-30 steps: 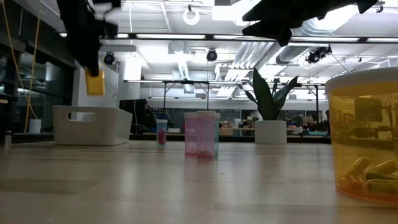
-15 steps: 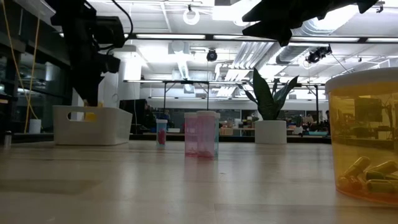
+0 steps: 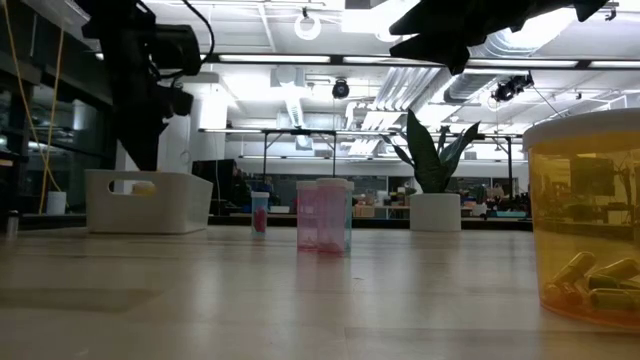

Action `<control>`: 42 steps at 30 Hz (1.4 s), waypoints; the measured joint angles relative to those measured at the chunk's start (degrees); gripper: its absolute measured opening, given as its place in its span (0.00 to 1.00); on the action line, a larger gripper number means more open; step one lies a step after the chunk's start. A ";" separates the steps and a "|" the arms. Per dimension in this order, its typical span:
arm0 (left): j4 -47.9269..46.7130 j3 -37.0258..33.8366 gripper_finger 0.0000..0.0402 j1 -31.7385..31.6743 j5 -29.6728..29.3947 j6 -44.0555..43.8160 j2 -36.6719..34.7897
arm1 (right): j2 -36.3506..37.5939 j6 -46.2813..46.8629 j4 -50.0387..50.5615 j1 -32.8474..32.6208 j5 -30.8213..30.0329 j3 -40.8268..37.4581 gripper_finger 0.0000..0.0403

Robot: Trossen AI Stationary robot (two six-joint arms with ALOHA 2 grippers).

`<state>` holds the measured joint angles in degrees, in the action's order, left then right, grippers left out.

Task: Pick and place medicine bottles into bin by pill shape (circle, oval)
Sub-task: Put the blue capsule bottle into the gray bin

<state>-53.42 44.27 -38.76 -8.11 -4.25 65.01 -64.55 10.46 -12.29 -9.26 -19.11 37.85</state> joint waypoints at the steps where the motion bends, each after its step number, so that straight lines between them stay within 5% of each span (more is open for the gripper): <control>1: -0.44 1.05 0.77 0.00 0.25 -0.02 -0.05 | 0.00 0.00 0.00 0.00 0.00 0.00 0.50; 7: -0.39 9.34 0.78 0.30 2.35 -2.60 -3.26 | 0.00 -0.73 -0.89 0.02 -0.02 -0.02 0.50; 11: 10.88 10.25 0.77 2.45 4.58 -6.96 -9.42 | 0.00 -1.49 -2.42 0.02 -0.02 -0.02 0.50; 16: 32.99 3.81 0.77 9.85 5.59 -11.25 -17.31 | 0.00 -1.40 -2.75 0.02 -0.02 -0.02 0.50; 25: 62.48 -11.92 0.77 26.34 -4.04 -13.00 -20.39 | 0.01 -1.49 -3.04 0.02 -0.02 -0.02 0.50; 32: 53.27 -8.74 0.77 28.15 -11.91 -13.81 -14.97 | 0.01 -1.49 -3.04 0.02 -0.02 -0.02 0.50; 42: 36.52 4.73 0.77 23.34 -4.88 0.96 8.68 | 0.02 -1.33 -3.04 0.00 -0.02 -0.02 0.50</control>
<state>-16.91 49.00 -15.42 -12.99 -3.29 73.69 -64.53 9.13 -15.33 -9.26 -19.14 37.82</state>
